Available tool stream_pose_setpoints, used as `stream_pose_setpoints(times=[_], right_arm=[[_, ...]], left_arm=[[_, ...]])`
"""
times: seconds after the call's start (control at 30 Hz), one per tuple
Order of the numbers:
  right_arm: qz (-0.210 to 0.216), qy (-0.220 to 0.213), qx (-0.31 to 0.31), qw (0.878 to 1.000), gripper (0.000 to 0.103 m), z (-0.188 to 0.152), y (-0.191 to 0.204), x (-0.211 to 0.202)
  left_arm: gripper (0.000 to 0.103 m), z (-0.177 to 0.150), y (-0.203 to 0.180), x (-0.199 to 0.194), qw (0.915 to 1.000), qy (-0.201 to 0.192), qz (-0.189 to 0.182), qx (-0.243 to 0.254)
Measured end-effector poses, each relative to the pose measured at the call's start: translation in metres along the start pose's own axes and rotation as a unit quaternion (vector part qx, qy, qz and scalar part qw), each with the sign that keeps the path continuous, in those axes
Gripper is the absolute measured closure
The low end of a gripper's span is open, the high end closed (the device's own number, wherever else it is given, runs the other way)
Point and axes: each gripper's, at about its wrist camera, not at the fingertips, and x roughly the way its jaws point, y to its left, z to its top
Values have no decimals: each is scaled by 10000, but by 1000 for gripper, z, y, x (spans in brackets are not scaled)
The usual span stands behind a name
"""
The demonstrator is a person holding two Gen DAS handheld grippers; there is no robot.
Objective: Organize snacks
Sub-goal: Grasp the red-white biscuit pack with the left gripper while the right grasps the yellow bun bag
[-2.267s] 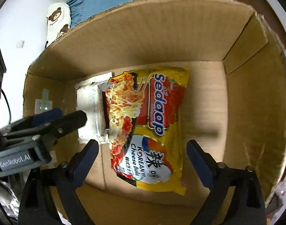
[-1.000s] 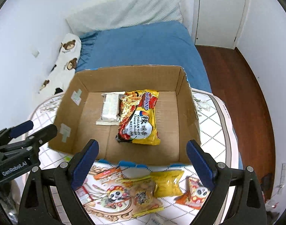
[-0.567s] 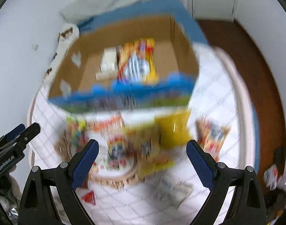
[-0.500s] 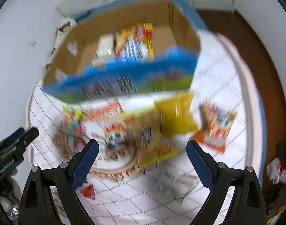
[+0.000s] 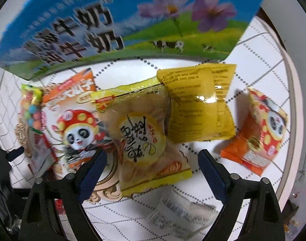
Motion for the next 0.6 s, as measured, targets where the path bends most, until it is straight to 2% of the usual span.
stream_pose_setpoints(times=[0.03,0.07,0.13,0.2,0.27,0.33,0.43,0.47,0.5,0.6], right_arm=[[33,74,23,10000,24,0,0,6],[35,158,39,9999,33,0,-1,12],[9,130,-5,9999,36,-5,0,15],[-10,79,-39,10000,40,-14,0,15],[52,282,11,9996,41,-30,0,16],[119,439,-1,9990,42,-48,1,17],[229,715,-56,9972,42,-77,5,19],[319,807,-20,9962,42,-85,5,21],[360,861,29,9956,42,-90,4,22],[401,885,167,9951,28,-95,-1,23]], left_arm=[[47,1,-1,4,9999,67,-99,-92],[47,1,0,5,9996,85,-145,-248],[48,-1,6,4,9962,70,-447,-748],[48,-7,18,4,9841,173,-903,-1520],[48,-17,30,5,9593,227,-1502,-2381],[48,-27,35,11,9350,313,-1945,-2948],[48,-34,35,22,9189,365,-2296,-3188],[47,-34,33,25,9185,369,-2386,-3131],[46,-34,29,28,9219,375,-2389,-3026],[45,-28,20,30,9386,346,-2270,-2573]])
